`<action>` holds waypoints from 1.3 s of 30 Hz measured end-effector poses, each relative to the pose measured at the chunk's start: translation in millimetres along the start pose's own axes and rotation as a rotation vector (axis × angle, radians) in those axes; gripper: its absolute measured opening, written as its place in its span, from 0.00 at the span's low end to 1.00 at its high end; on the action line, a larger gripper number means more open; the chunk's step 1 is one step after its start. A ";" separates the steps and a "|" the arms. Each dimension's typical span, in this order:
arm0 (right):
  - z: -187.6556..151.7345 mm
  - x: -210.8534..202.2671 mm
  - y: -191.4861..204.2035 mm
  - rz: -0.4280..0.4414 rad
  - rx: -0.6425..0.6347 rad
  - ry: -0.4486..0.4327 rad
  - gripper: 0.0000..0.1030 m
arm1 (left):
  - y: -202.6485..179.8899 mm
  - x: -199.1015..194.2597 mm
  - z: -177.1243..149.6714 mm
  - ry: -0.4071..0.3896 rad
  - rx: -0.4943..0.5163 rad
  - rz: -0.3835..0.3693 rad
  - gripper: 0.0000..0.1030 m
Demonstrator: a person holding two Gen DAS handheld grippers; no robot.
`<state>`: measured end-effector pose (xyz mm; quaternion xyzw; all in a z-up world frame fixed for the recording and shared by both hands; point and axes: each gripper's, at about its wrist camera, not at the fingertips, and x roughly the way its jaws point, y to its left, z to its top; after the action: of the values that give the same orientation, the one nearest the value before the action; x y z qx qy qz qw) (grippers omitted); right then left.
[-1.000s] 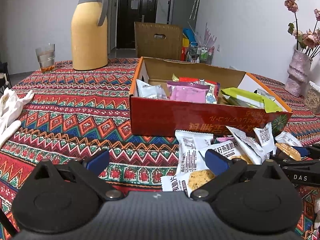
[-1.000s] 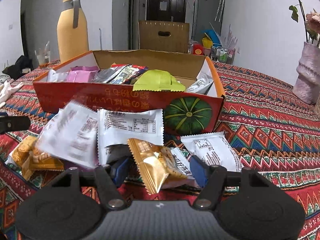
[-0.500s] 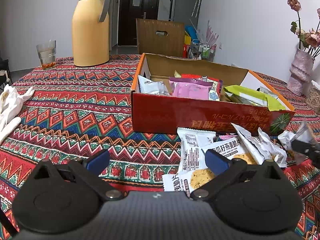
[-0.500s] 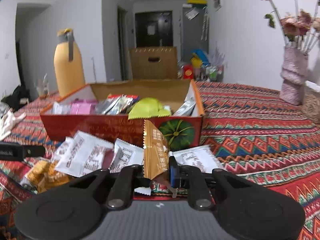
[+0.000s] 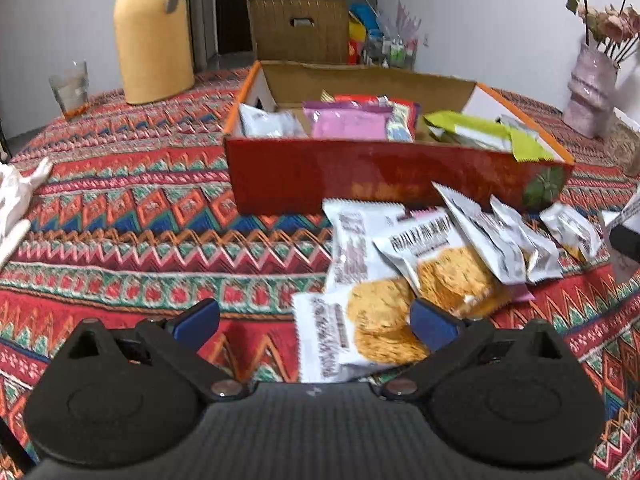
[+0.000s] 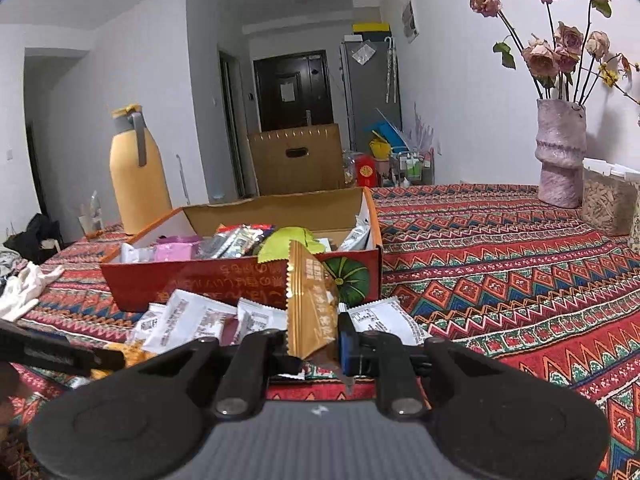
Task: Organize snacks
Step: 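Grasp the orange bar with the right tool while the left tool grasps a cookie pack, then carry both held packs over the box and open both tools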
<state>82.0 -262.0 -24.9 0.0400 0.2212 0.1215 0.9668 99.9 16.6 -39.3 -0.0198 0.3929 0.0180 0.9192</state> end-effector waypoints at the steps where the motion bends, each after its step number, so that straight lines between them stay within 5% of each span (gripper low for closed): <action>1: -0.2 -2.3 -1.3 0.005 0.002 -0.006 0.15 | -2.6 0.2 -0.4 0.005 0.004 0.004 1.00; 26: -16.3 -11.6 -12.9 0.053 0.043 0.008 0.15 | -5.9 10.5 -7.7 0.047 -0.030 0.122 0.99; 39: -19.1 -13.1 -10.5 0.052 0.036 0.020 0.15 | -10.7 3.6 -8.2 0.005 -0.011 0.065 0.64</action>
<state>64.5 -275.0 -37.9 0.0621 0.2317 0.1429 0.9602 96.9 5.6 -47.3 -0.0120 0.3957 0.0499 0.9170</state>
